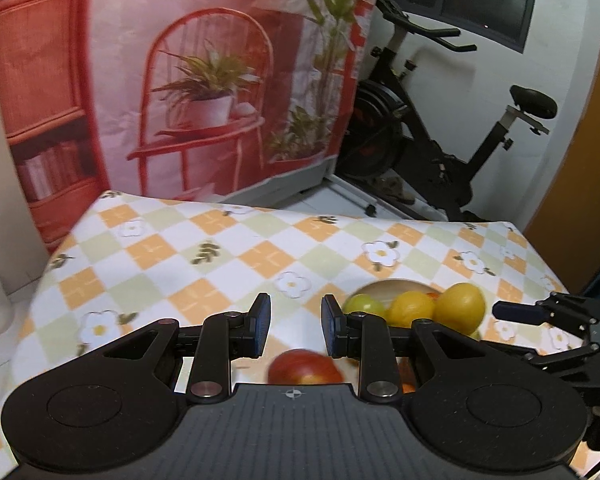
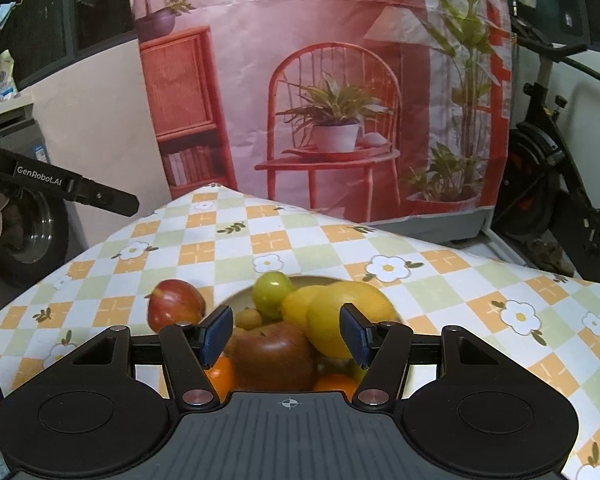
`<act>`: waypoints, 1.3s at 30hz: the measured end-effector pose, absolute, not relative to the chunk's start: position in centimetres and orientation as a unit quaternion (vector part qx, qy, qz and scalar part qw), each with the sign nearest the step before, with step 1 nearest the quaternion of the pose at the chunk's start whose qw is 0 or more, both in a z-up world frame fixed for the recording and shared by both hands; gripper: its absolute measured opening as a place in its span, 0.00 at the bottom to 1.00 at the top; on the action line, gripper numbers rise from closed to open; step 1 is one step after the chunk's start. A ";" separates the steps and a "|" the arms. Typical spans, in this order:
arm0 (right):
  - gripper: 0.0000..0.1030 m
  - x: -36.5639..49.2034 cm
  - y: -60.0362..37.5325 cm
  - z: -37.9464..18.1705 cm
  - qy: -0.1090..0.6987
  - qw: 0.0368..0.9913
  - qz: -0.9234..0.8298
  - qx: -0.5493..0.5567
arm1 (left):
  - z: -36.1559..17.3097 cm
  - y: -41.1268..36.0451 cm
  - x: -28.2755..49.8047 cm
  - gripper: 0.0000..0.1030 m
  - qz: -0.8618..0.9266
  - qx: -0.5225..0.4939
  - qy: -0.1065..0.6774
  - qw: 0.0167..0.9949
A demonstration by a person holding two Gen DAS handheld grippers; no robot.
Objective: Organize fruits
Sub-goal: 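Open both tools and withdraw them from the plate toward the red apple, then grasp the red apple beside the plate with the right tool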
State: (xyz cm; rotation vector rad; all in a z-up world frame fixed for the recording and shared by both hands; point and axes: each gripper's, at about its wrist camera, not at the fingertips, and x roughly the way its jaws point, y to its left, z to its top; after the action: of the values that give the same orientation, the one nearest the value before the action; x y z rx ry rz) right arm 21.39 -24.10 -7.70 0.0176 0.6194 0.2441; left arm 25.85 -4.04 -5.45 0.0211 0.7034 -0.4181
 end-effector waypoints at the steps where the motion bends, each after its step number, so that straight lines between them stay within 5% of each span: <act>1: 0.54 21.5 -23.7 -7.7 0.305 0.945 0.122 0.007 | -5.4 -3.5 25.8 0.28 -0.200 0.010 0.341 0.919; 26: 0.62 28.1 -8.5 -11.5 0.372 0.866 0.239 -0.235 | -8.1 3.5 25.9 0.29 -0.158 -0.058 0.335 0.927; 39: 0.55 29.9 -5.0 -14.8 0.379 0.819 0.244 -0.354 | -9.6 3.9 26.7 0.28 -0.167 -0.075 0.349 0.919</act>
State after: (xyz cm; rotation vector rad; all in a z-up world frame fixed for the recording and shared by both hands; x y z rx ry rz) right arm 29.87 -4.95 -14.81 -0.7536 0.8078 0.5199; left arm 26.70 3.92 -9.57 -0.1535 0.7171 -0.3432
